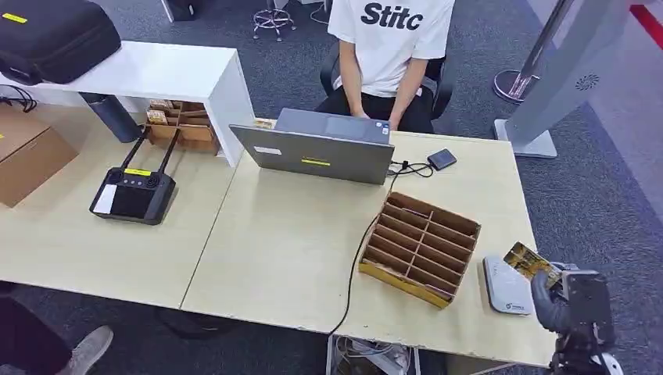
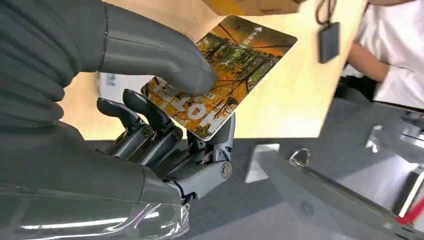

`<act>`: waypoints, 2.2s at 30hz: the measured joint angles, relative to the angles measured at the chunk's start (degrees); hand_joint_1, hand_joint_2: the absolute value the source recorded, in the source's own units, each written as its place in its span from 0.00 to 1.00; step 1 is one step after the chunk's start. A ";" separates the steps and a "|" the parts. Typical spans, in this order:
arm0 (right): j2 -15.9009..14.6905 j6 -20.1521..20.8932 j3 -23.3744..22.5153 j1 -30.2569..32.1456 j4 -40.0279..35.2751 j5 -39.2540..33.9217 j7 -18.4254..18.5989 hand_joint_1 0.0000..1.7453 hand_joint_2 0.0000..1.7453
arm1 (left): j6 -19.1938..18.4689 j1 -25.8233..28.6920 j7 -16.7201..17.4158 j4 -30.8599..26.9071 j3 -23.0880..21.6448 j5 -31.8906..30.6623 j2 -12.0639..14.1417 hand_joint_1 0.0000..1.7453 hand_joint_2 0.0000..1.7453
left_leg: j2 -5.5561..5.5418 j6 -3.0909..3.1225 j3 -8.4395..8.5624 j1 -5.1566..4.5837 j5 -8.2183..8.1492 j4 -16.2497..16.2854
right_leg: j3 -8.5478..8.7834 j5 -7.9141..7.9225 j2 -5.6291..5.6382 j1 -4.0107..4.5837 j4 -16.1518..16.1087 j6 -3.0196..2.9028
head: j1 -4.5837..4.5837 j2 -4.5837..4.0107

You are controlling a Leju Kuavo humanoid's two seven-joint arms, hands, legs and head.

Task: Pass the card to the sensor for recognition and then transmit it.

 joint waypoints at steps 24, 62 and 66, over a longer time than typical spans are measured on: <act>-0.15 3.12 4.79 0.19 7.67 -1.22 3.80 1.00 1.00 | 0.02 0.11 0.15 0.00 0.00 0.92 0.02 0.00 1.00 | 0.01 0.00 0.01 0.00 0.00 0.00 | 0.00 0.00 0.00 0.00 0.00 0.00 | 0.02 0.00; -3.30 -2.22 2.91 -3.45 10.23 3.92 4.72 1.00 1.00 | 0.48 0.49 0.15 0.00 -0.20 1.31 0.00 0.00 1.00 | 0.03 0.00 0.03 -0.01 0.00 0.00 | 0.01 0.00 0.02 0.00 0.00 -0.01 | 0.00 0.00; -3.30 -5.77 2.93 -3.45 10.27 14.41 6.73 1.00 1.00 | 0.61 0.49 0.68 0.00 -0.44 1.36 0.00 0.00 1.00 | 0.04 0.00 0.03 -0.01 0.00 0.00 | 0.01 0.00 0.02 0.00 0.00 0.00 | 0.00 0.00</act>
